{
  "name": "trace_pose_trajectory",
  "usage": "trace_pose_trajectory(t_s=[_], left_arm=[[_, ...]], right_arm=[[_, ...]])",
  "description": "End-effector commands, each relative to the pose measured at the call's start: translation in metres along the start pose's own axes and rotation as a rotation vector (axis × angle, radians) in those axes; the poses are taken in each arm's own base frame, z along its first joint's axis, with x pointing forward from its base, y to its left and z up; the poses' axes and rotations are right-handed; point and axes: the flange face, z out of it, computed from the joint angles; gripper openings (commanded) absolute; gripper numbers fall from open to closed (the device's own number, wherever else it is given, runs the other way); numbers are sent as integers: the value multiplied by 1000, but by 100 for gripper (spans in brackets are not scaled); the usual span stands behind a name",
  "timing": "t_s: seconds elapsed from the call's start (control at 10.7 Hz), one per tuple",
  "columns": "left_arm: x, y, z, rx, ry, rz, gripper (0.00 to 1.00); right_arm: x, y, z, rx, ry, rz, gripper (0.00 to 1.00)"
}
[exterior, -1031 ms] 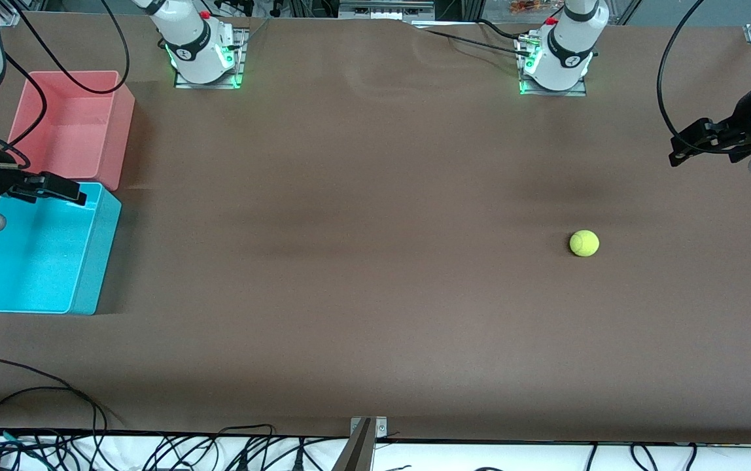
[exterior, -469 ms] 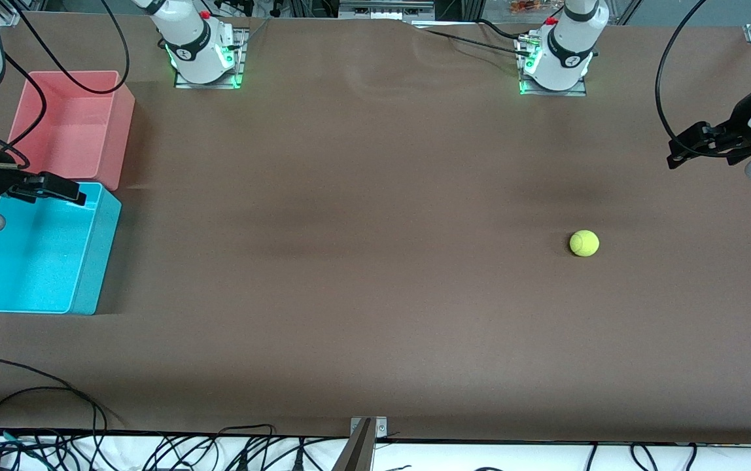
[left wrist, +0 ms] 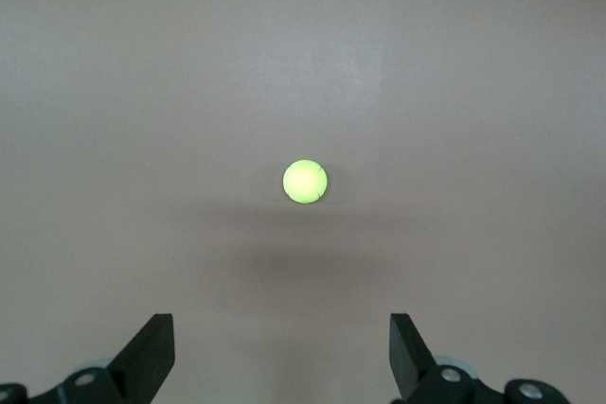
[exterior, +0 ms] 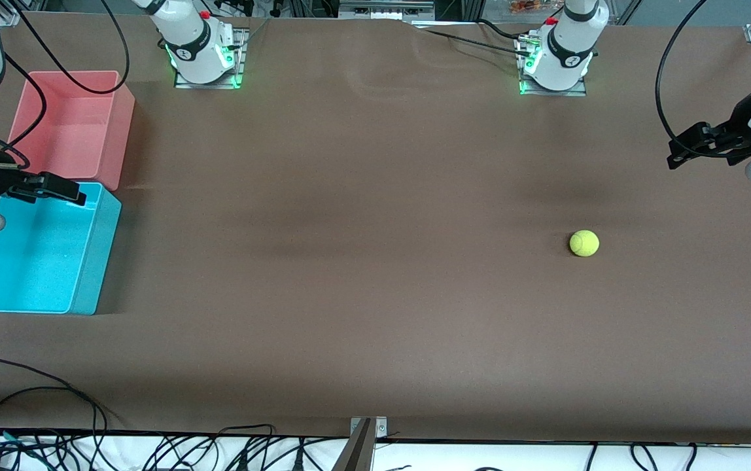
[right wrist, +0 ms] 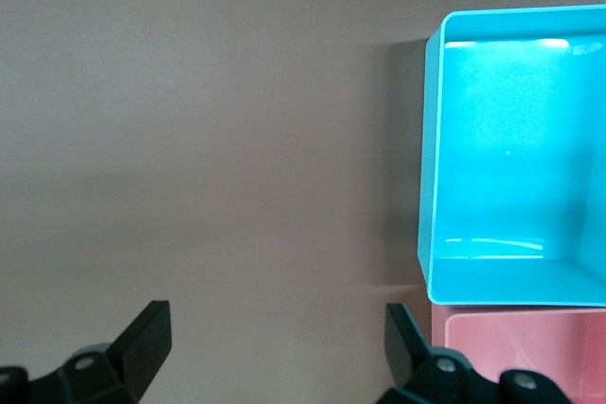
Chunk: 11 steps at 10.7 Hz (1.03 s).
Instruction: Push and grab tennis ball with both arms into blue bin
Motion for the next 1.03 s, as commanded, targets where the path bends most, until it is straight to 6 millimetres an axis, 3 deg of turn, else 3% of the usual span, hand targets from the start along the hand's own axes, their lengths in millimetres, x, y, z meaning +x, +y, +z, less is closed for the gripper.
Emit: trace_pose_trajectory(t_s=[0.0,0.28,0.38,0.47,0.94], left_arm=[[9,-10,4,11,44,-21,100],[20,-24,33,10,81,-46,100],[19,-28,33,10,81,-51,100],[19,-22,48,14,55,-40,100],[20,-28,71,43,47,-25,100]], right_arm=[[3,1,-5,17,3,-3,100],[3,1,-5,17,3,-3,100],[4,1,-5,17,5,-1,100],[4,1,-5,17,5,-1,100],[4,1,-5,17,5,4,100]])
